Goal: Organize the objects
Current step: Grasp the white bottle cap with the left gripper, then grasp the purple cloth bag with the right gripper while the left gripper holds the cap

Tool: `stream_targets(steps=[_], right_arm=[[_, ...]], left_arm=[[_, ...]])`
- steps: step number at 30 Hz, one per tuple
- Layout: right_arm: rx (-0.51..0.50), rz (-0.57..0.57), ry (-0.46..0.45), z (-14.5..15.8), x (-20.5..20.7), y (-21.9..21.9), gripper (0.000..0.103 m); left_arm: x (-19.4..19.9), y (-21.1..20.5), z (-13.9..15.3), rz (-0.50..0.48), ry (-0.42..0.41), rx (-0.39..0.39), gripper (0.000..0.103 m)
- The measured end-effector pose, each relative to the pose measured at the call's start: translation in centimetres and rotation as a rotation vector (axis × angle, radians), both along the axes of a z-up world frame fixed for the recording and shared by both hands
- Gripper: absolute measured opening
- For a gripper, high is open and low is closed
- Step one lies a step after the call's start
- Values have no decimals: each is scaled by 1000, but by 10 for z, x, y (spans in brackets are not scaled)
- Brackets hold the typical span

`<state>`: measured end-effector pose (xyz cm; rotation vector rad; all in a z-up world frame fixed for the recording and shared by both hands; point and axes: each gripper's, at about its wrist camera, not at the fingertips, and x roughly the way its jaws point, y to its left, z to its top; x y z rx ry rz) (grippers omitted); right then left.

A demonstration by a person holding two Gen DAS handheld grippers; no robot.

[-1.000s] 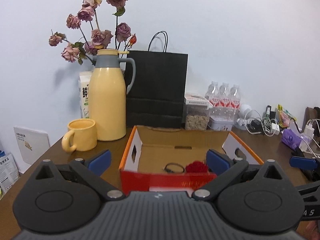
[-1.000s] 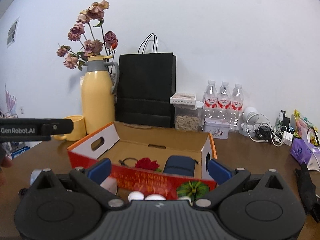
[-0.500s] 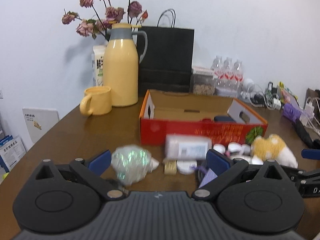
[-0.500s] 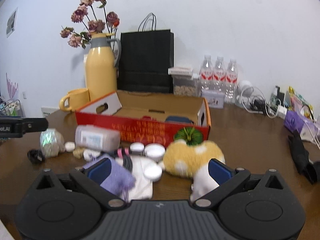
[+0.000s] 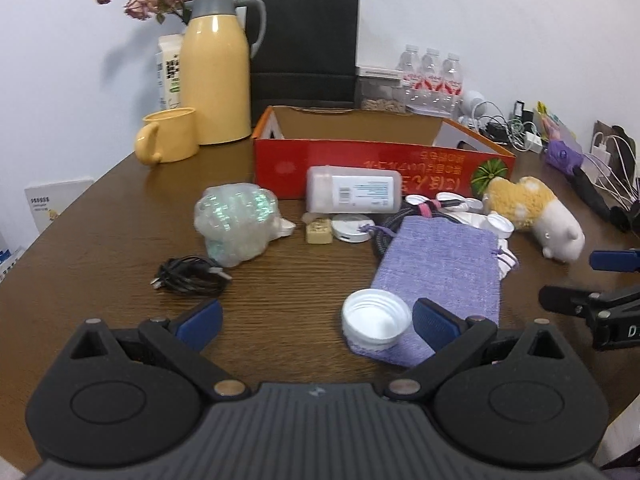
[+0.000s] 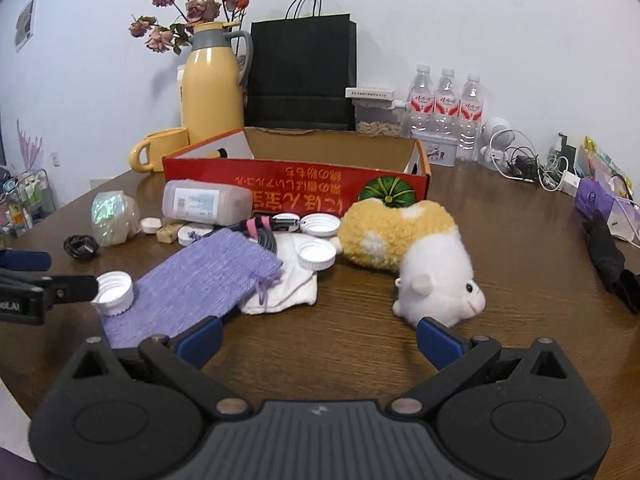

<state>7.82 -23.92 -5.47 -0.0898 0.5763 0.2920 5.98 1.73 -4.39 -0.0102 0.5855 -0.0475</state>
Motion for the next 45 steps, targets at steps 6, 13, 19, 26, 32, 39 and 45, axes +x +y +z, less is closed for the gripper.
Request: stream_targets(steps=[6, 13, 19, 26, 32, 39, 45], right_arm=[[-3, 12, 10, -3, 0, 2, 103], [0, 10, 12, -4, 0, 2, 103], [1, 15, 15, -5, 1, 3, 103], [2, 24, 12, -5, 2, 4, 103], [-4, 69, -5, 0, 2, 16, 103], [-16, 153, -29, 5, 11, 46, 103], [-29, 253, -31, -2, 25, 79, 103]], left_arm=[[12, -16, -6, -34, -10, 20, 103], [16, -16, -15, -52, 11, -18, 40], [8, -11, -4, -34, -35, -14, 40], [2, -2, 1, -13, -50, -12, 40], [-3, 11, 6, 25, -60, -16, 40], [-13, 26, 9, 55, -63, -10, 40], [-16, 41, 4, 86, -50, -26, 40]])
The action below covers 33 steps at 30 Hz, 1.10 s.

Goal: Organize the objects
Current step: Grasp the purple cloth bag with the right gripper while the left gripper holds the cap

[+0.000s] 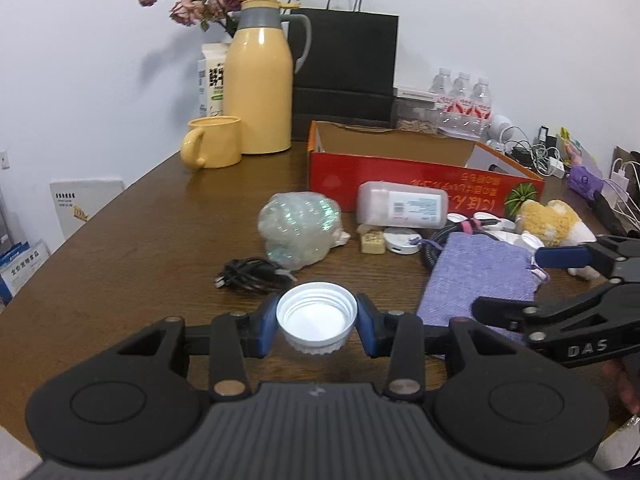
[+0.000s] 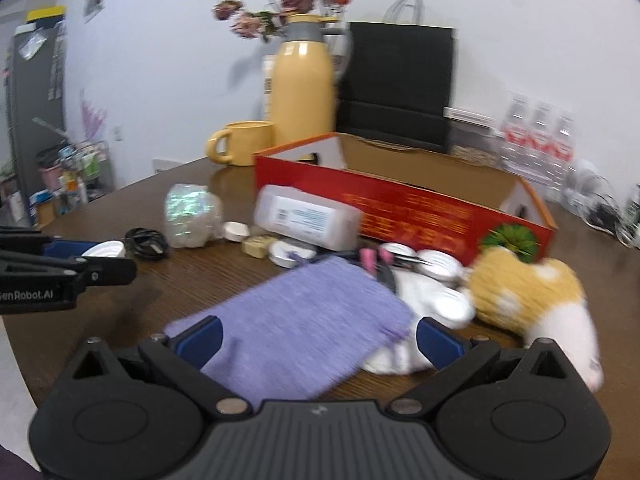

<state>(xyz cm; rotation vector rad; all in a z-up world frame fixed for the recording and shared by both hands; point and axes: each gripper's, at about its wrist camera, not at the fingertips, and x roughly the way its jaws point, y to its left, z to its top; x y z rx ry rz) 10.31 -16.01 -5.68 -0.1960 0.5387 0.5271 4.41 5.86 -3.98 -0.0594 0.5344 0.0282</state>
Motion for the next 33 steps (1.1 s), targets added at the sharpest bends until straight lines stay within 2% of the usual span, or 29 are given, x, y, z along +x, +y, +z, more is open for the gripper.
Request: stream_targets(steps=[3, 6, 10, 18, 21, 23, 26, 29, 33], right_arm=[[-10, 14, 11, -5, 7, 9, 103], [-79, 4, 41, -12, 11, 19, 103], [-79, 10, 34, -13, 9, 18, 103], [-86, 32, -12, -12, -5, 18, 84], [-96, 29, -55, -13, -13, 19, 67], [-106, 17, -83, -14, -18, 19, 45], [-84, 16, -96, -13, -20, 14, 29], [-52, 22, -113, -12, -24, 9, 14], [-13, 40, -136, -8, -31, 3, 10]], left_arm=[[-1, 4, -2, 6, 1, -8, 40], [-1, 7, -4, 9, 2, -17, 40], [-2, 8, -6, 1, 8, -24, 40], [-2, 6, -8, -4, 12, -26, 40], [-2, 5, -8, -8, 13, -26, 40], [-2, 4, -8, -11, 14, -24, 40], [-3, 2, -8, -14, 14, -22, 40], [-3, 0, -7, -18, 12, -19, 40], [-2, -2, -5, -22, 7, -18, 40]])
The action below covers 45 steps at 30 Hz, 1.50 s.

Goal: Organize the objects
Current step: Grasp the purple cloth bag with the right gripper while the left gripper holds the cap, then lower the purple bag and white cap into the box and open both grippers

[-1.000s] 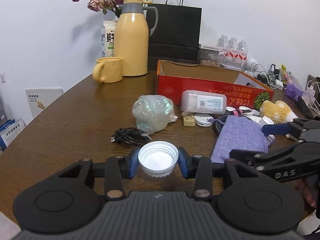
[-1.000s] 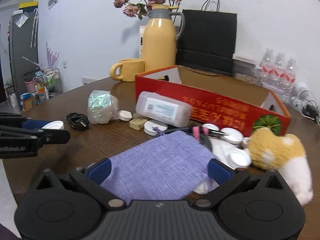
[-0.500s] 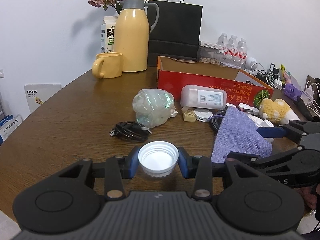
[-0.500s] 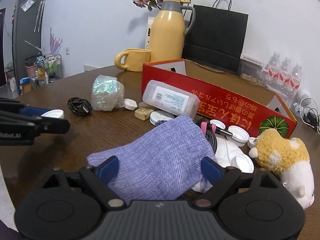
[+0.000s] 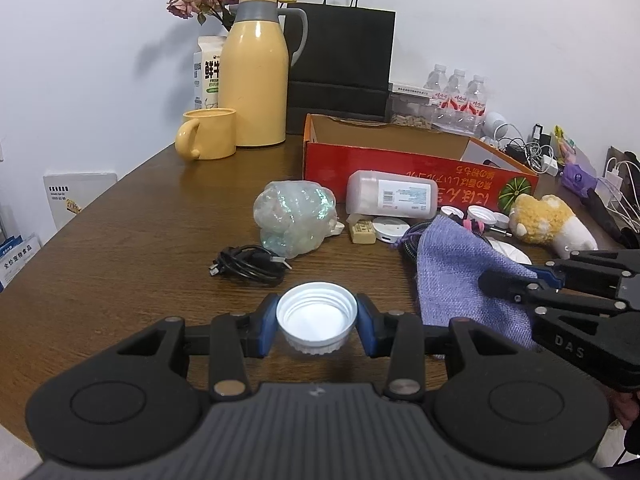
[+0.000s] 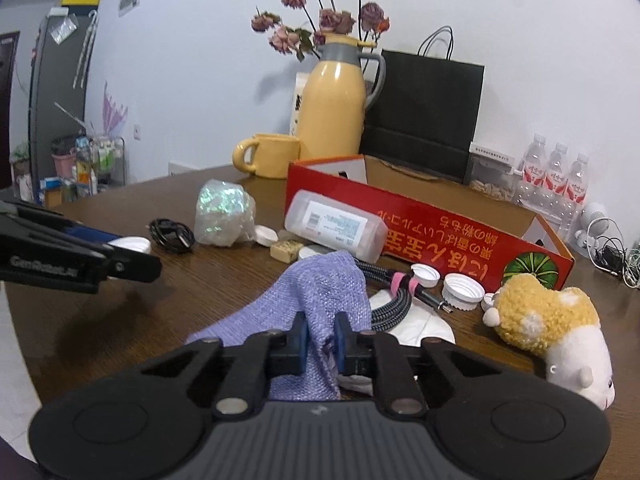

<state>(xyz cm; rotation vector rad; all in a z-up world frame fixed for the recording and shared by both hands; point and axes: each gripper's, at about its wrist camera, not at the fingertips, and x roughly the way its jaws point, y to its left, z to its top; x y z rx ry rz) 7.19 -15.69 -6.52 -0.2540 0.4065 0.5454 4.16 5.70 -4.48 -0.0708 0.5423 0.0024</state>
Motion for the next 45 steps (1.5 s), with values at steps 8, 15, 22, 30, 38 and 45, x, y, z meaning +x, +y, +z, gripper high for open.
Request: stream_targets(steps=[8, 15, 22, 30, 38, 45], right_arm=[[84, 19, -44, 21, -6, -10, 5], [143, 8, -72, 40, 4, -20, 4], [200, -51, -127, 67, 44, -30, 4], [255, -144, -147, 87, 119, -36, 4], [290, -234, -107, 78, 189, -29, 4], [286, -324, -44, 51, 228, -32, 4]], left_arm=[[1, -6, 9, -18, -35, 6, 40], [12, -18, 33, -49, -108, 15, 40], [53, -33, 70, -70, -207, 6, 40], [124, -49, 96, -12, -266, -54, 40], [188, -63, 91, 57, -256, -89, 40], [240, -64, 57, 154, -179, -49, 40]])
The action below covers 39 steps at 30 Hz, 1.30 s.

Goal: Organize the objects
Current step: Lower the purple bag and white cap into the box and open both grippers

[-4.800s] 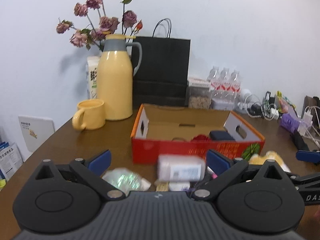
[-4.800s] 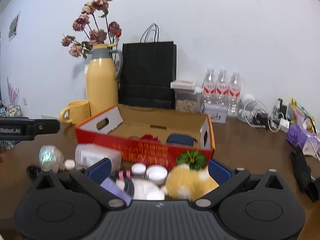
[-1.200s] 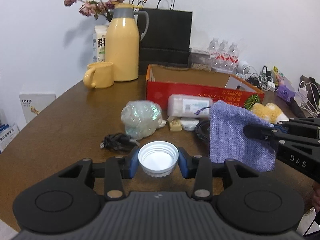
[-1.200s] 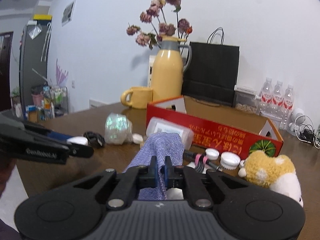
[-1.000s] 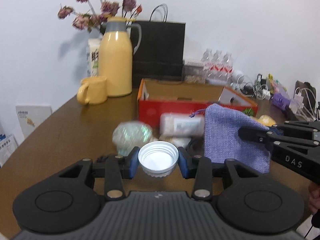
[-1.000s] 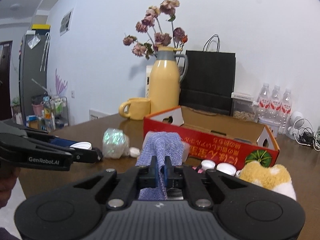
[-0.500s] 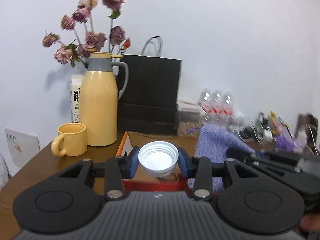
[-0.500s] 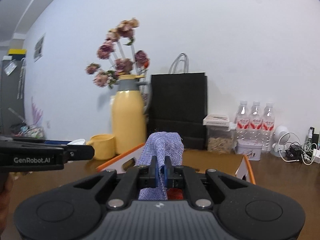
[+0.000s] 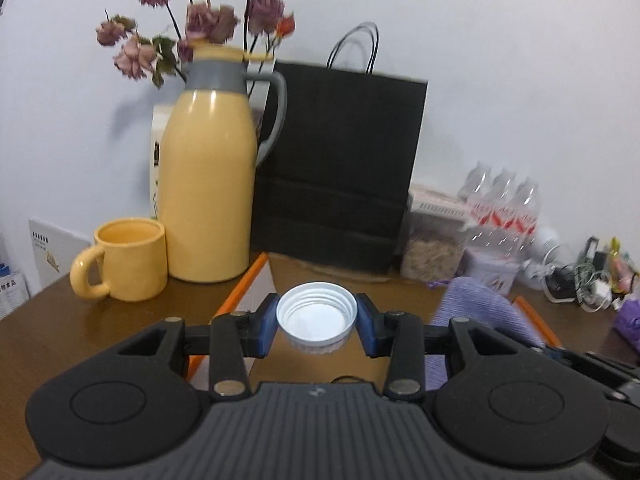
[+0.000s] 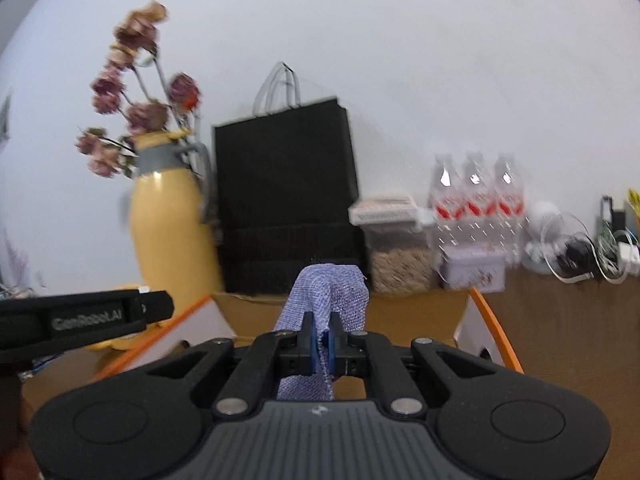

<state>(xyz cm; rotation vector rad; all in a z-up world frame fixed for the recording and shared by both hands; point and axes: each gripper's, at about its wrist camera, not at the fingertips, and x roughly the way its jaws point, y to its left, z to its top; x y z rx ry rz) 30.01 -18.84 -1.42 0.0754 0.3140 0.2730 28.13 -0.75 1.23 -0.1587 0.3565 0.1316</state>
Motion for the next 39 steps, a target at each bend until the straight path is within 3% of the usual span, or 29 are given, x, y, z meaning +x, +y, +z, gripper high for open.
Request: stream_targets(steps=[7, 10, 12, 14, 15, 16, 19, 20, 29, 39], right_arm=[[-74, -37, 57, -17, 10, 3, 5], [-96, -41, 71, -17, 9, 6, 10], [-111, -59, 78, -18, 7, 7, 21], [-116, -70, 86, -19, 6, 7, 57], [-116, -74, 84, -19, 4, 8, 66], [-119, -77, 79, -19, 3, 8, 76], [-119, -82, 75, -19, 0, 8, 100], [-120, -83, 78, -19, 0, 8, 103], [-101, -80, 82, -16, -2, 7, 103], [-88, -25, 7, 12, -27, 10, 103]], left_arm=[[8, -3, -15, -35, 45, 38, 41], [8, -5, -16, -41, 50, 55, 41], [6, -6, -16, -36, 40, 71, 50], [4, -6, -17, -24, 33, 89, 77], [3, -6, -17, -15, 28, 95, 86], [2, -6, -17, -7, 20, 99, 101], [1, -4, -16, 6, 14, 93, 103], [2, -3, -16, 5, 19, 85, 103], [-3, -1, -13, -1, 9, 59, 103], [-36, 4, 19, -23, -90, 26, 103]])
